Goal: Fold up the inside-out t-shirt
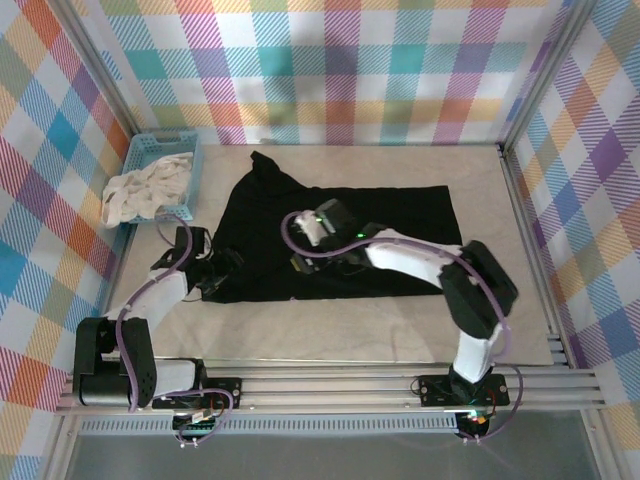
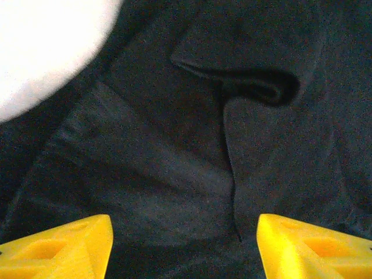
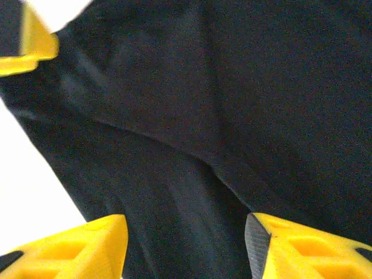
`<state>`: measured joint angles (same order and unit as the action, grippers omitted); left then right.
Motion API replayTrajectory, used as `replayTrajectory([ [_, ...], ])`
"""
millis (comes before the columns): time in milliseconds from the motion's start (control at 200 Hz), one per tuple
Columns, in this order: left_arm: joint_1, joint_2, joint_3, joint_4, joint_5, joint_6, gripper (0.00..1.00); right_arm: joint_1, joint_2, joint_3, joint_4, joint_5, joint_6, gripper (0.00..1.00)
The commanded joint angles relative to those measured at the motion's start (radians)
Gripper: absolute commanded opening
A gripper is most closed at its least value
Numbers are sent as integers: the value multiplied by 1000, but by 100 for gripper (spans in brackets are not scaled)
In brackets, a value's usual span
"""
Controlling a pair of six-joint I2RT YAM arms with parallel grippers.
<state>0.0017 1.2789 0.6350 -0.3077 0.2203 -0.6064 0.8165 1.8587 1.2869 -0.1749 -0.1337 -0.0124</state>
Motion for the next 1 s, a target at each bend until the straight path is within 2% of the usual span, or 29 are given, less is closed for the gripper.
replayTrajectory([
  [0, 37, 13, -12, 21, 60, -31, 65, 54, 130, 169, 4, -31, -267, 59],
  [205, 59, 39, -42, 60, 68, -39, 63, 108, 339, 410, -158, -101, -428, 64],
  [360, 78, 37, -76, 68, 65, -39, 62, 122, 411, 462, -183, -97, -467, 66],
  [520, 87, 29, -95, 66, 63, -36, 62, 123, 468, 513, -204, -63, -473, 64],
  [590, 88, 24, -102, 63, 55, -30, 62, 122, 482, 528, -198, -33, -456, 57],
  [760, 90, 20, -114, 59, 42, -21, 62, 119, 465, 510, -152, -17, -416, 28],
  [995, 90, 19, -128, 58, 30, -12, 63, 78, 394, 451, -56, -101, -300, 8],
])
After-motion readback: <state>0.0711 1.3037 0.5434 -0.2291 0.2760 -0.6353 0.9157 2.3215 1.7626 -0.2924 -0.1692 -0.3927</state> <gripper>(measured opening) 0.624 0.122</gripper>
